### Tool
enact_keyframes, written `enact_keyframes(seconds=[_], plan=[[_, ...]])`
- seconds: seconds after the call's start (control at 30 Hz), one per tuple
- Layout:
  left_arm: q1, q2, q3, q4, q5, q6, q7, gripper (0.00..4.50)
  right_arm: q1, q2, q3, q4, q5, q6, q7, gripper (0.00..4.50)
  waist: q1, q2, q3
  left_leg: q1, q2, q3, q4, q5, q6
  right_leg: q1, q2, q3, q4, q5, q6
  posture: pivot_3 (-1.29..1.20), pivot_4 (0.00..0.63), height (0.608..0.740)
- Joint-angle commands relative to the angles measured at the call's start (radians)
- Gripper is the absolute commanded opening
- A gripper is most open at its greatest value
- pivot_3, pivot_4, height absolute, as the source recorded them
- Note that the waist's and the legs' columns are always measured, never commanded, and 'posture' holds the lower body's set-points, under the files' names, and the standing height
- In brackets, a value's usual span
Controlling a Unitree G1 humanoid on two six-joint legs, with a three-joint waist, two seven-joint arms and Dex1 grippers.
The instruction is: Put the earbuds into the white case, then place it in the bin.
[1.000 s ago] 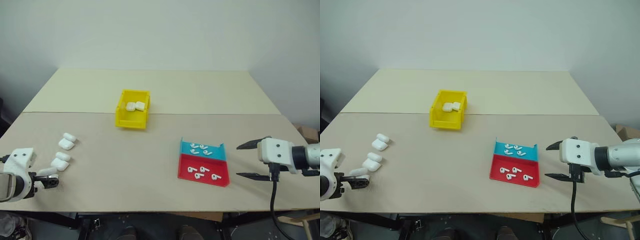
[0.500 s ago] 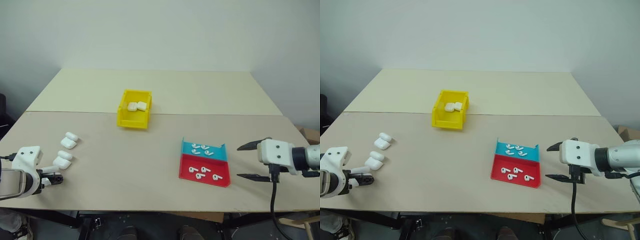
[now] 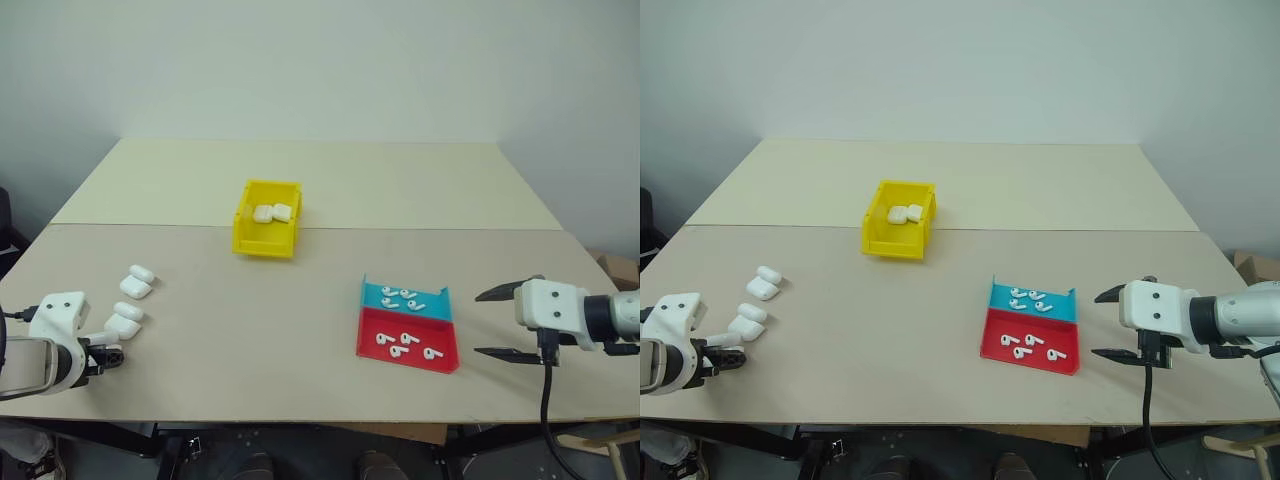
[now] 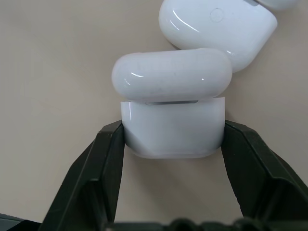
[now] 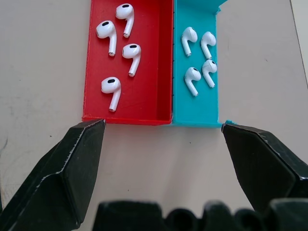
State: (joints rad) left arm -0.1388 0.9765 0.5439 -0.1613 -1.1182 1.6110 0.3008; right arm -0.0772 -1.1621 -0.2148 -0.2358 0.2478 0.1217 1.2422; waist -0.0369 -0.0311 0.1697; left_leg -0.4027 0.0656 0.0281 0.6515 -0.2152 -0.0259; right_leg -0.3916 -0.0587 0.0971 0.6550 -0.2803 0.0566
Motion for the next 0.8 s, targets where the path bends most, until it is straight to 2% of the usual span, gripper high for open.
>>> enact_keyframes(seconds=[0.03, 0.17, 0.23, 0.3, 0.4, 0.43, 0.53, 0.67, 0.8], plan=[[0.015, 0.042, 0.019, -0.059, 0.013, 0.003, -0.012, 2.75, -0.012, -0.014, -0.032, -0.017, 0.002, -0.006, -0.004, 4.50, -0.001, 0.000, 0.000, 0.000, 0.000, 0.000, 0.000, 0.000, 0.000, 0.000, 0.000, 0.000, 0.000, 0.000, 0.000, 0.00, 0.150, 0.740], [0.105, 0.174, 0.081, -0.198, -0.040, 0.003, -0.154, 2.75, -0.009, -0.016, -0.042, -0.018, 0.002, -0.003, -0.008, 4.50, -0.004, -0.003, 0.000, -0.002, 0.000, 0.000, 0.000, 0.000, 0.000, -0.002, 0.000, 0.000, 0.000, 0.000, 0.000, 0.00, 0.150, 0.740], [0.148, 0.247, 0.165, -0.284, -0.057, 0.003, -0.269, 2.75, -0.005, -0.019, -0.051, -0.019, 0.003, -0.002, -0.010, 4.50, -0.004, -0.003, 0.001, -0.002, 0.000, 0.000, 0.000, 0.000, 0.000, -0.003, 0.000, 0.000, -0.001, 0.000, 0.000, 0.00, 0.150, 0.740], [0.140, 0.272, 0.248, -0.374, -0.060, -0.069, -0.405, 2.75, -0.007, -0.020, -0.059, -0.022, 0.005, 0.002, -0.013, 4.50, -0.003, -0.003, 0.001, -0.003, 0.000, 0.000, 0.000, 0.000, 0.000, -0.003, 0.000, 0.000, -0.001, 0.000, 0.000, 0.00, 0.150, 0.740], [0.120, 0.201, 0.256, -0.495, 0.030, -0.327, -0.551, 2.75, -0.021, -0.022, -0.059, -0.022, 0.007, 0.007, -0.017, 4.50, 0.007, -0.001, 0.000, -0.002, 0.000, 0.001, 0.000, 0.000, -0.001, -0.003, -0.001, -0.001, -0.001, 0.000, -0.001, 0.00, 0.150, 0.740], [0.117, 0.183, 0.207, -0.509, 0.062, -0.395, -0.592, 2.75, -0.032, -0.024, -0.056, -0.026, 0.013, 0.016, -0.018, 4.50, 0.008, -0.001, -0.001, -0.002, 0.000, 0.001, -0.001, 0.000, -0.001, -0.002, -0.001, -0.001, -0.002, 0.000, -0.001, 0.00, 0.150, 0.740], [0.138, 0.050, 0.034, -0.555, 0.285, -0.758, -0.711, 2.75, -0.077, -0.028, -0.044, -0.044, 0.030, 0.057, -0.020, 4.50, 0.012, 0.003, -0.003, -0.001, 0.000, 0.001, -0.001, 0.000, -0.001, -0.001, 0.000, 0.000, -0.002, 0.000, -0.001, 0.00, 0.150, 0.740], [0.112, -0.120, -0.229, -0.432, 0.564, -1.283, -0.951, 2.75, -0.134, -0.041, -0.031, -0.117, 0.060, 0.172, -0.037, 4.50, 0.017, 0.003, -0.003, -0.002, 0.000, 0.001, -0.001, 0.000, -0.001, 0.000, 0.001, 0.000, -0.006, 0.001, -0.002, 0.00, 0.150, 0.740], [0.039, -0.272, -0.359, -0.277, 0.628, -1.512, -1.070, 2.75, -0.204, -0.106, 0.051, -0.194, 0.057, 0.298, -0.011, 4.50, 0.025, 0.004, -0.003, -0.004, 0.000, 0.001, -0.001, 0.000, 0.000, 0.000, 0.000, 0.000, -0.008, 0.001, 0.000, 0.00, 0.150, 0.740]])
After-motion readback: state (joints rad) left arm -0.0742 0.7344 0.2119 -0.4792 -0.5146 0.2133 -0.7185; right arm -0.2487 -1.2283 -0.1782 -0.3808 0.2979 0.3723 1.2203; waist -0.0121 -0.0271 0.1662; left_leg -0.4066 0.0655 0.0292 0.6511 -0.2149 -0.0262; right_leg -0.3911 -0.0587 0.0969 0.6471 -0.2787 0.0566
